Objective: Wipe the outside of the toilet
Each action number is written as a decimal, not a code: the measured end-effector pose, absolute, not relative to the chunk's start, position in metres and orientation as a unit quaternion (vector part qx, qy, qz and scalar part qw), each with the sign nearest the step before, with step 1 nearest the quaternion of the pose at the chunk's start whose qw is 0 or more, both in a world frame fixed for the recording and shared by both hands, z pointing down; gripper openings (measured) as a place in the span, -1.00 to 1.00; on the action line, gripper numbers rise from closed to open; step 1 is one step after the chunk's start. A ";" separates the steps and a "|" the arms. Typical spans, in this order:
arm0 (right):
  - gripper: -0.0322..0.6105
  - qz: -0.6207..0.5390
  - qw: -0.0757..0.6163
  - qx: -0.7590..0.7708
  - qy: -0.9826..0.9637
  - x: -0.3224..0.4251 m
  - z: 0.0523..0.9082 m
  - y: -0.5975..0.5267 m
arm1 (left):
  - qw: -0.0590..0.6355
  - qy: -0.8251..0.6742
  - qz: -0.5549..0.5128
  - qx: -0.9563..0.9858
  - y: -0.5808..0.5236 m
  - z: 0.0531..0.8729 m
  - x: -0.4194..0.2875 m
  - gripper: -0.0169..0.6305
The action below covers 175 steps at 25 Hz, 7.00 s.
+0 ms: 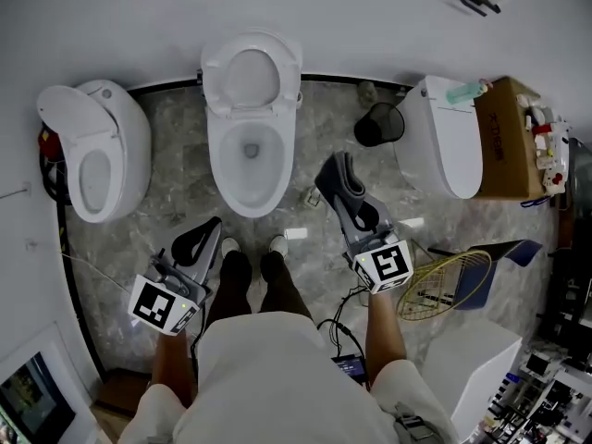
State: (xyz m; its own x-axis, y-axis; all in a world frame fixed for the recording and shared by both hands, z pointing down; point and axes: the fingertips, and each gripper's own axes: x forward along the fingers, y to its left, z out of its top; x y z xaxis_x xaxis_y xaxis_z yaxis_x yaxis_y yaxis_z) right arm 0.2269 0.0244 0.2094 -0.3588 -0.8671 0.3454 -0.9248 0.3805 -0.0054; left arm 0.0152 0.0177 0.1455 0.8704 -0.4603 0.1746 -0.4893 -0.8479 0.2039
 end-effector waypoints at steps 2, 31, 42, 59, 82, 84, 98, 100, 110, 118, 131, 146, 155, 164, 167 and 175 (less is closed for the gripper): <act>-0.74 0.105 0.178 0.548 -0.811 0.242 0.241 0.006 | 0.130 -0.241 0.066 0.959 0.013 0.162 0.022 -0.95; -0.74 -0.012 0.618 0.382 -0.687 0.287 0.717 -0.240 | 0.267 -0.276 0.121 0.915 -0.048 0.437 -0.013 -0.95; -0.74 -0.057 0.660 0.340 -0.668 0.278 0.786 -0.289 | 0.281 -0.286 0.134 0.906 -0.043 0.476 -0.015 -0.95; -0.74 0.019 0.670 0.160 -0.725 0.257 0.821 -0.253 | 0.280 -0.284 0.140 0.906 -0.040 0.485 -0.008 -0.95; -0.74 0.125 0.642 0.065 -0.753 0.207 0.818 -0.094 | 0.278 -0.272 0.128 0.912 -0.024 0.482 -0.008 -0.95; -0.74 0.151 0.630 0.070 -0.758 0.200 0.818 -0.077 | 0.278 -0.271 0.128 0.913 -0.023 0.482 -0.009 -0.95; -0.74 0.333 0.538 0.068 -0.772 0.126 0.813 0.026 | 0.280 -0.269 0.126 0.913 -0.015 0.480 -0.014 -0.95; -0.74 0.358 0.522 0.065 -0.772 0.113 0.811 0.038 | 0.280 -0.270 0.124 0.913 -0.015 0.479 -0.014 -0.95; -0.74 0.510 0.373 0.128 -0.764 0.039 0.806 0.069 | 0.279 -0.279 0.125 0.910 -0.015 0.480 -0.023 -0.95; -0.74 0.613 0.241 0.208 -0.723 0.000 0.803 0.047 | 0.281 -0.289 0.123 0.907 -0.017 0.481 -0.035 -0.95; -0.74 0.695 0.068 0.305 -0.648 -0.041 0.799 -0.016 | 0.286 -0.298 0.121 0.903 -0.020 0.485 -0.056 -0.95; -0.74 0.685 -0.016 0.370 -0.628 -0.079 0.797 -0.107 | 0.295 -0.311 0.123 0.895 -0.031 0.494 -0.093 -0.95; -0.74 0.678 -0.066 0.414 -0.604 -0.090 0.797 -0.176 | 0.299 -0.320 0.124 0.890 -0.041 0.500 -0.116 -0.95; -0.74 0.665 -0.122 0.460 -0.575 -0.082 0.800 -0.249 | 0.305 -0.325 0.128 0.886 -0.048 0.509 -0.132 -0.95; -0.74 0.661 -0.133 0.471 -0.569 -0.077 0.802 -0.268 | 0.304 -0.325 0.127 0.886 -0.052 0.511 -0.133 -0.95; -0.74 0.656 -0.159 0.490 -0.552 -0.066 0.804 -0.299 | 0.305 -0.327 0.129 0.885 -0.058 0.514 -0.140 -0.95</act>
State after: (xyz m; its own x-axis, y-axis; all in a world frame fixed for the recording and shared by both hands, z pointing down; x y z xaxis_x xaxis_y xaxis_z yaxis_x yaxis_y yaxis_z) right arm -0.0658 -0.2993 0.8035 -0.4692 -0.7495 0.4671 -0.3327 -0.3400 -0.8796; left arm -0.1397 -0.0585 0.5141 0.7531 -0.4996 0.4280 -0.6572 -0.6010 0.4548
